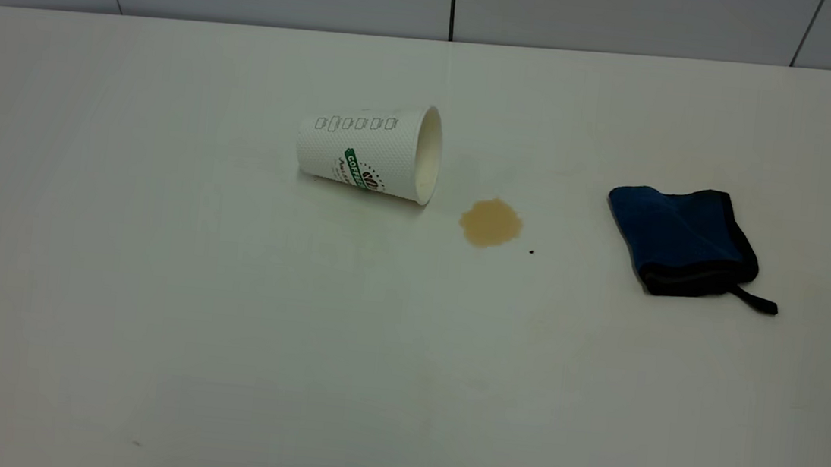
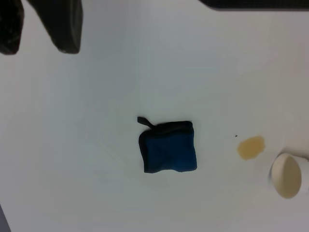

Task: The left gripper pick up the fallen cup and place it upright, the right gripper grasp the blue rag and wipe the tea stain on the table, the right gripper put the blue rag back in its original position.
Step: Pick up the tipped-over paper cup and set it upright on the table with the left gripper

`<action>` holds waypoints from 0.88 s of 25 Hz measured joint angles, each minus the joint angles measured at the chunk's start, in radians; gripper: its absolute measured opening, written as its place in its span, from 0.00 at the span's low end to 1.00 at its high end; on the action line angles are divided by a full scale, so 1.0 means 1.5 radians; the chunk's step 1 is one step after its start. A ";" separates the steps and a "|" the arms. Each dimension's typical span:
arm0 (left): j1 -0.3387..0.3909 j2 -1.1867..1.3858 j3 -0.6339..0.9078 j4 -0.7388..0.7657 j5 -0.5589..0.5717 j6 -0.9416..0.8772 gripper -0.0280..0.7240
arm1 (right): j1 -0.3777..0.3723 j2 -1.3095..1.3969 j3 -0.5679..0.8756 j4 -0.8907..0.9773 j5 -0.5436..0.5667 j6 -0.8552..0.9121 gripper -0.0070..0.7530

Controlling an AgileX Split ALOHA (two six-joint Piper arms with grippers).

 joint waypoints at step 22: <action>0.000 0.389 -0.064 -0.209 -0.222 0.227 0.82 | 0.000 0.000 0.000 0.000 0.000 0.000 0.32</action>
